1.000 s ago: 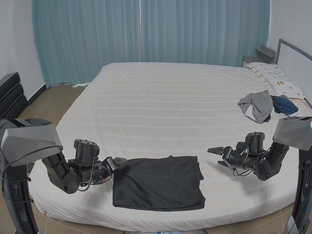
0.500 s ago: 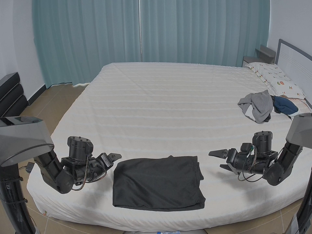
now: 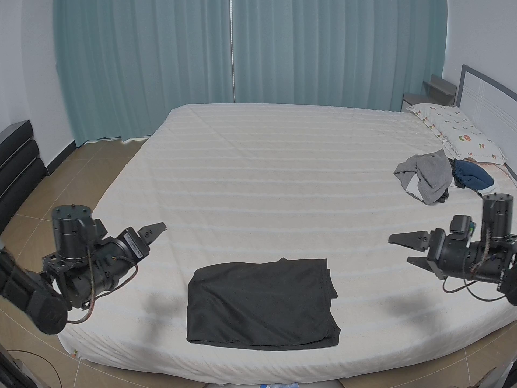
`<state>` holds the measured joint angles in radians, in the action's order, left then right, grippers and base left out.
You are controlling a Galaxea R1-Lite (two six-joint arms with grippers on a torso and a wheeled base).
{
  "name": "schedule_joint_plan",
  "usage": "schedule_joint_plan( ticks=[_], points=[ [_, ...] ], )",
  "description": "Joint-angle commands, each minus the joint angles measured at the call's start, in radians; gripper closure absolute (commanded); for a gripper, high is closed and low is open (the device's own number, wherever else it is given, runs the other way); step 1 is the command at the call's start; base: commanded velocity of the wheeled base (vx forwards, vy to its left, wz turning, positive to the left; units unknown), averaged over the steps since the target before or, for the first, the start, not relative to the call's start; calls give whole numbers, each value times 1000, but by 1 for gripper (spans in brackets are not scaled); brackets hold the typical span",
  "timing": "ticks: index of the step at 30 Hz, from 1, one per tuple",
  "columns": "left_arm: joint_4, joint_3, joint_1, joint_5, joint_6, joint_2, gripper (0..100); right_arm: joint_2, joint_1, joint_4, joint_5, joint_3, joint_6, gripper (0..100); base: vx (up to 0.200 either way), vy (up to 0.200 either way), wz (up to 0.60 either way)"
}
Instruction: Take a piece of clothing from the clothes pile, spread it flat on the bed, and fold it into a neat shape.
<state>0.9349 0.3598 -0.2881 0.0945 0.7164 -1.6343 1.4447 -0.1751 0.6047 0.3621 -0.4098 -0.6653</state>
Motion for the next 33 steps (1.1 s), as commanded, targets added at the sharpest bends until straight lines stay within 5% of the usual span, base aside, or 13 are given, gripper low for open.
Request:
schedule_joint_plan(
  ticks=[1,7,13,24,33],
  points=[
    [-110,-102,-3,129,-178,422,0,-458,146,-287,-28,9,204,0,0,0,0],
    [-327,-87,-2,143,-275,685,0,-619,253,-350,-20,52,368,0,0,0,0],
    [-585,-45,7,176,-371,942,0,-782,250,-364,-19,114,495,0,0,0,0],
    [-777,-18,26,264,-537,1212,0,-943,215,-490,-17,108,529,0,0,0,0],
    [-901,-19,162,260,-678,1403,0,-1116,115,-709,-19,66,590,0,0,0,0]
  ],
)
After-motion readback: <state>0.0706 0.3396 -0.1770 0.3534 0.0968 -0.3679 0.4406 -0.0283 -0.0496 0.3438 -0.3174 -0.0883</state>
